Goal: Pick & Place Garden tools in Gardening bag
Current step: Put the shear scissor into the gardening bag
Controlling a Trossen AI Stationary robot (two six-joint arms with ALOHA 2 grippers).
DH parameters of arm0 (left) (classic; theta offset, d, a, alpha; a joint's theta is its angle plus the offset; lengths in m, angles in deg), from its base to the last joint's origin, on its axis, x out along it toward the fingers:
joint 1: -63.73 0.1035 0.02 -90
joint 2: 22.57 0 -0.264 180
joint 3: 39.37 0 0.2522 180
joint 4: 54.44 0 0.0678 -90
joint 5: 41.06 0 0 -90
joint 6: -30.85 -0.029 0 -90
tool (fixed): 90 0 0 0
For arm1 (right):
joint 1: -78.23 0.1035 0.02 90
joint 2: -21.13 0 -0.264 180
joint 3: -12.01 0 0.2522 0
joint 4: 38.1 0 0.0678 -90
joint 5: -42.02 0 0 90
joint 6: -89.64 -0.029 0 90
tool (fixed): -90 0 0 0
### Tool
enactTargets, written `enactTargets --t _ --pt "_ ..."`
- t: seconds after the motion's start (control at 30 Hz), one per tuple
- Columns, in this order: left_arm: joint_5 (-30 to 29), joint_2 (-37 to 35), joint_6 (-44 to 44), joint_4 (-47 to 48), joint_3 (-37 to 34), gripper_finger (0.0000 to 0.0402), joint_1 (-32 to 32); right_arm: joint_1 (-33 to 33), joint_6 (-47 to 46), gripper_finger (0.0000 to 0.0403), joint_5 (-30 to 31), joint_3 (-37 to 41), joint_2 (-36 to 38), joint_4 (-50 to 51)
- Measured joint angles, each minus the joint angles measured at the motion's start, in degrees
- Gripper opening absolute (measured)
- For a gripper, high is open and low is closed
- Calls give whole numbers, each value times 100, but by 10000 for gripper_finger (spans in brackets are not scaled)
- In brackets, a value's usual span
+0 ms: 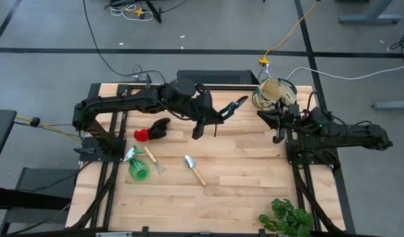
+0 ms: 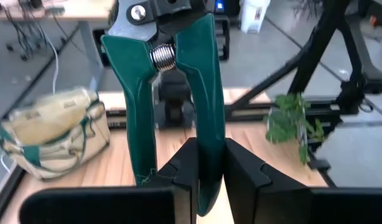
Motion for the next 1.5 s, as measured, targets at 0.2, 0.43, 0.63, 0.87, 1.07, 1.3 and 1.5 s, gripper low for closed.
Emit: enactTargets --t 0.2,0.43,0.63,0.87,1.07,1.3,1.5 --pt "264 -146 7 -265 0 57 1 2 326 21 -242 -824 -868 -15" --pt "399 -298 9 -413 0 57 2 2 344 21 -350 -1513 -1569 -126" --pt "413 -387 7 -733 9 57 0 4 261 24 -412 -1721 -1995 -644" --pt "371 -409 2 -838 7 57 0 3 261 60 -280 -1767 -2334 -1037" --pt "191 -409 -53 -827 7 57 2 2 107 124 -45 -1771 -2591 -1235" --pt "188 -409 -61 -825 7 57 -2 4 81 191 -91 -1771 -2900 -1699" --pt "186 -409 -59 -822 7 57 0 2 -60 227 -93 -1771 -3039 -2137"
